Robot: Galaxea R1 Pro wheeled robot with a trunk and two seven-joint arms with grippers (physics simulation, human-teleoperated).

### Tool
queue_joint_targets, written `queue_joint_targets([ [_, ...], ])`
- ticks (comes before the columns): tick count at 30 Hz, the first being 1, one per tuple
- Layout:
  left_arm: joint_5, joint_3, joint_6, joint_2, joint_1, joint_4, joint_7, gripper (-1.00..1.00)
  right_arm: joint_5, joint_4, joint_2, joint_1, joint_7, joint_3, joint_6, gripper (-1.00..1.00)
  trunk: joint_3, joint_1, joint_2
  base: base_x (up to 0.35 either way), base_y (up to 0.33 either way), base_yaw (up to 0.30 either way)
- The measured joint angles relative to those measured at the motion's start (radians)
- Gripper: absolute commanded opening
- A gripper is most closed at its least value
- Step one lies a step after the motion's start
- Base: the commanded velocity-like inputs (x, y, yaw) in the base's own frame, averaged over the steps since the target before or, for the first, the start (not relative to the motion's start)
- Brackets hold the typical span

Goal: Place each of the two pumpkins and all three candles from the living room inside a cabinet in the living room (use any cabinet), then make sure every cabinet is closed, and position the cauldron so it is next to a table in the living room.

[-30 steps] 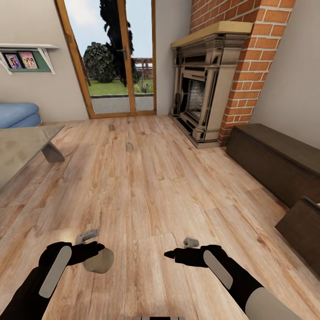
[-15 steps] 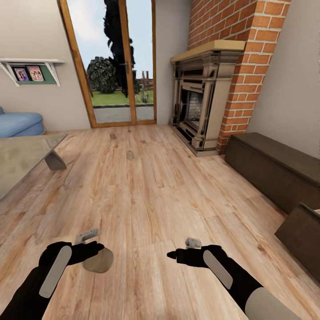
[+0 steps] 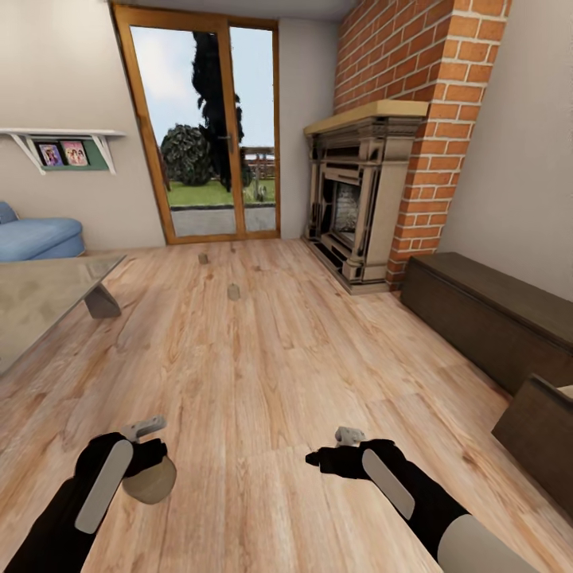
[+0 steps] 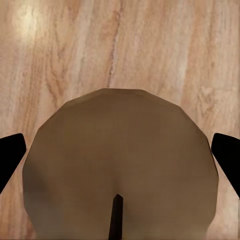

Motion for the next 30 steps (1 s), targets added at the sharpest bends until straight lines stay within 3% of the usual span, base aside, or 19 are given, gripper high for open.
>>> queue_joint_targets([
  [3,0.001,0.0,-0.001,-0.006,0.0,0.0,0.009,-1.0,0.008,-0.003,0.005,0.0,-0.138,0.001,-0.004,1.0,0.01,-0.001,0.001,0.0,0.0,0.039],
  [8,0.001,-0.001,0.0,-0.008,0.0,0.0,0.011,-1.0,0.011,-0.005,0.025,0.0,-0.23,0.001,-0.006,1.0,0.026,-0.004,0.002,0.0,0.0,0.039],
  [18,0.006,-0.004,0.003,-0.024,0.0,-0.011,0.004,-1.0,0.012,-0.006,0.044,0.0,-0.248,0.008,-0.007,1.0,0.027,-0.004,0.002,0.026,0.0,0.004],
  [30,0.005,-0.007,0.005,-0.025,0.0,-0.02,0.002,-1.0,0.012,-0.006,0.045,0.0,-0.24,0.007,-0.007,1.0,0.027,-0.005,0.002,0.305,0.012,0.0],
])
